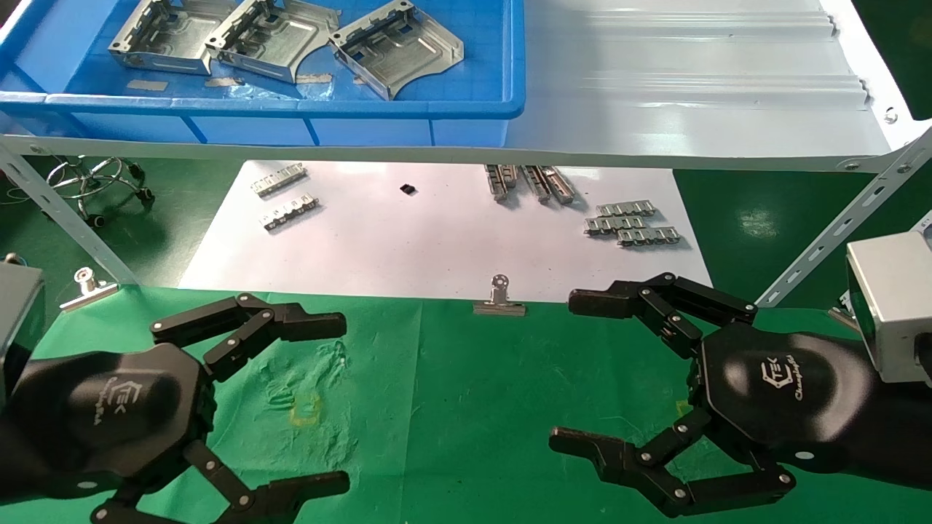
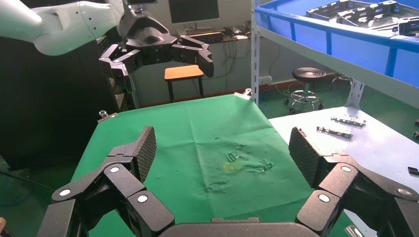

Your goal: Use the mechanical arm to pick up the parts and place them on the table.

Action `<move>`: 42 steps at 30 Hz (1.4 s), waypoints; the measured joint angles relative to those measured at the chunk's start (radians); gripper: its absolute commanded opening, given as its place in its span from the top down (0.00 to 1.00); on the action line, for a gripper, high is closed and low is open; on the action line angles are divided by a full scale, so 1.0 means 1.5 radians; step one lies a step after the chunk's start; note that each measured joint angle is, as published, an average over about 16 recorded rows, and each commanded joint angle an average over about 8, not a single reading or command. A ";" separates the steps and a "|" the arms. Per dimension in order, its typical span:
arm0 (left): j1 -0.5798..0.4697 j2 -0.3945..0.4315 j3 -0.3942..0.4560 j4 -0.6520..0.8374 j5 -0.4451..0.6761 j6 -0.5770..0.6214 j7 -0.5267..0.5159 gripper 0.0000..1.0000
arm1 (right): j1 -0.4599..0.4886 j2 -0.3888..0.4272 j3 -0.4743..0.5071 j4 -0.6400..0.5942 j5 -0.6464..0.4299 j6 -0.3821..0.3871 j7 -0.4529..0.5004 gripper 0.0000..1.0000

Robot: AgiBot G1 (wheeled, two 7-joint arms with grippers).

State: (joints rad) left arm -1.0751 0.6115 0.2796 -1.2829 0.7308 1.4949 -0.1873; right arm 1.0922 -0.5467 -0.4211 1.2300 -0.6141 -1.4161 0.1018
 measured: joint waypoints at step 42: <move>-0.244 0.219 0.066 0.360 0.116 -0.020 0.099 0.00 | 0.000 0.000 0.000 0.000 0.000 0.000 0.000 1.00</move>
State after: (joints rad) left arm -1.4411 0.9401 0.3793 -0.7434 0.9054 1.4644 -0.0395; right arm 1.0922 -0.5467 -0.4211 1.2299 -0.6141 -1.4161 0.1018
